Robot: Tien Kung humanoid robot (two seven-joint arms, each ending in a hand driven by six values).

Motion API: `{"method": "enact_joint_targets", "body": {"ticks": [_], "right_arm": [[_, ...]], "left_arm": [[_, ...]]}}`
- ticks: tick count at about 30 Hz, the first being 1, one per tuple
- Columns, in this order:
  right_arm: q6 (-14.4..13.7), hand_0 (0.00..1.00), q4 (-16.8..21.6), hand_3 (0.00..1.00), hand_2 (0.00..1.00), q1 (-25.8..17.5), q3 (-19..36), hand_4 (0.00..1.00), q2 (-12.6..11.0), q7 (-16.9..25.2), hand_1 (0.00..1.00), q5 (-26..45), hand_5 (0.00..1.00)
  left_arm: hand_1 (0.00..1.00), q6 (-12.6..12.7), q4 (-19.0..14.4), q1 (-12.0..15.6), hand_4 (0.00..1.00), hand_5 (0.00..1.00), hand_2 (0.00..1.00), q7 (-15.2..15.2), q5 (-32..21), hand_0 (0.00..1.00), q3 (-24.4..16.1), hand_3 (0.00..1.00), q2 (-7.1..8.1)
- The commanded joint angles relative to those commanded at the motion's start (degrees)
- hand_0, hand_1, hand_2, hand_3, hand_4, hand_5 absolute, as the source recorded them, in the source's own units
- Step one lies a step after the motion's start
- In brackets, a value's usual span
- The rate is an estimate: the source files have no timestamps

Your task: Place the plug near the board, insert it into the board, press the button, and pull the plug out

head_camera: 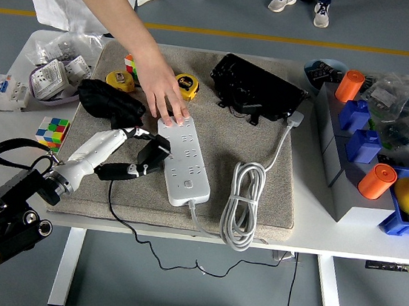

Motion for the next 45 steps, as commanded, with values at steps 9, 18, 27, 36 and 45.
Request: {"method": "enact_joint_targets", "body": {"ticks": [9, 18, 27, 36, 45], "right_arm": [[0.0, 0.61, 0.0, 0.551, 0.644, 0.0, 0.1, 0.998, 0.1, 0.0, 0.631, -0.1, 0.457], [0.0, 0.611, 0.1, 0.552, 0.643, 0.0, 0.0, 0.998, 0.1, 0.1, 0.63, -0.1, 0.457], [0.0, 0.611, 0.0, 0.552, 0.643, 0.0, 0.0, 0.998, 0.1, 0.1, 0.631, -0.1, 0.457], [0.1, 0.612, 0.0, 0.552, 0.643, 0.0, 0.2, 0.998, 0.1, 0.2, 0.631, -0.1, 0.457], [0.1, 0.61, 0.0, 0.552, 0.642, 0.0, 0.1, 0.998, 0.2, 0.2, 0.631, -0.1, 0.457]], "left_arm": [[0.796, 0.1, -0.4, 0.1, 0.962, 0.864, 0.795, -0.1, 0.4, 0.771, 0.5, 0.759, -0.15], [0.795, 0.2, -0.8, -0.2, 0.963, 0.868, 0.793, 0.0, 0.6, 0.771, 1.5, 0.75, -0.55], [0.792, 0.3, -2.1, -0.2, 0.962, 0.867, 0.789, 0.0, 1.4, 0.766, 1.6, 0.744, -0.56], [0.787, 0.1, -2.8, -1.2, 0.964, 0.866, 0.786, 0.9, 2.6, 0.766, 2.1, 0.734, -0.94], [0.784, -0.4, -2.6, -2.6, 0.967, 0.869, 0.779, 2.3, 2.9, 0.758, 3.3, 0.73, -1.7]]}}
